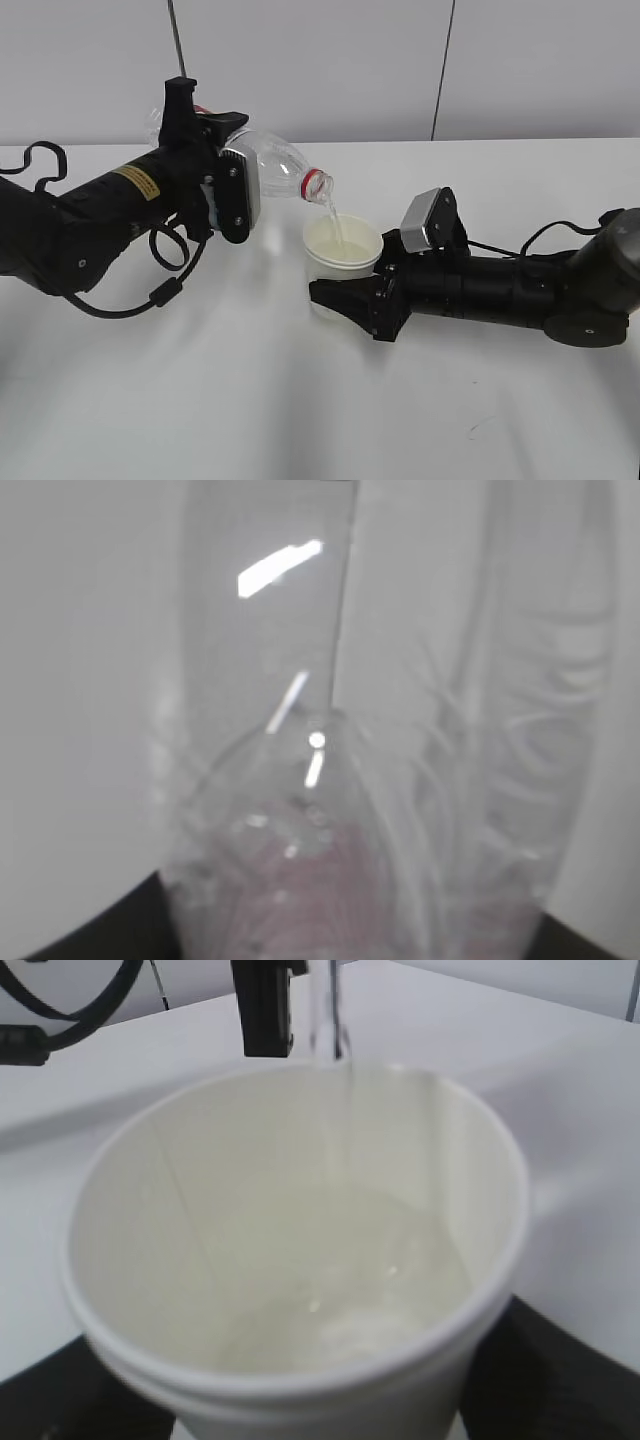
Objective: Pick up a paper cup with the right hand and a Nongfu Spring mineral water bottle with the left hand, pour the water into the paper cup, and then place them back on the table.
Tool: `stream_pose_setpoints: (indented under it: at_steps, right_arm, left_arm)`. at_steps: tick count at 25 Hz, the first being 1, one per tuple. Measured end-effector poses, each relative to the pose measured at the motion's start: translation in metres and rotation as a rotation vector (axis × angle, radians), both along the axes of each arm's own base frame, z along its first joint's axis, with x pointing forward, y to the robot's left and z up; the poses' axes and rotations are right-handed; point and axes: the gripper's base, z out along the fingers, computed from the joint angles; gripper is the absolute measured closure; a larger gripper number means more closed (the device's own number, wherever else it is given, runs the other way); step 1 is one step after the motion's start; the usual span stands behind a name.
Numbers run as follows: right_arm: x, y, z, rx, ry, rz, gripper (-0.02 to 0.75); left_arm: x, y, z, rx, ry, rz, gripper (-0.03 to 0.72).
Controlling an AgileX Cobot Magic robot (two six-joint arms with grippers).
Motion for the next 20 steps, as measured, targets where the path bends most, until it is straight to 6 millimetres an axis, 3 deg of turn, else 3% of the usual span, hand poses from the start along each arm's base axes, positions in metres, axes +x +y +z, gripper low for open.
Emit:
stream_pose_setpoints:
  at_steps: [10,20]
  right_arm:
    - [0.004,-0.002,0.001,0.014,0.000,-0.049,0.197]
    - [0.013,-0.007,0.002,0.028,-0.005,-0.166,0.197]
  left_arm:
    - [-0.004,-0.007,-0.002,-0.145,0.115,0.006,0.366]
    - [0.000,-0.001,-0.002,-0.642,0.374,0.133,0.366]
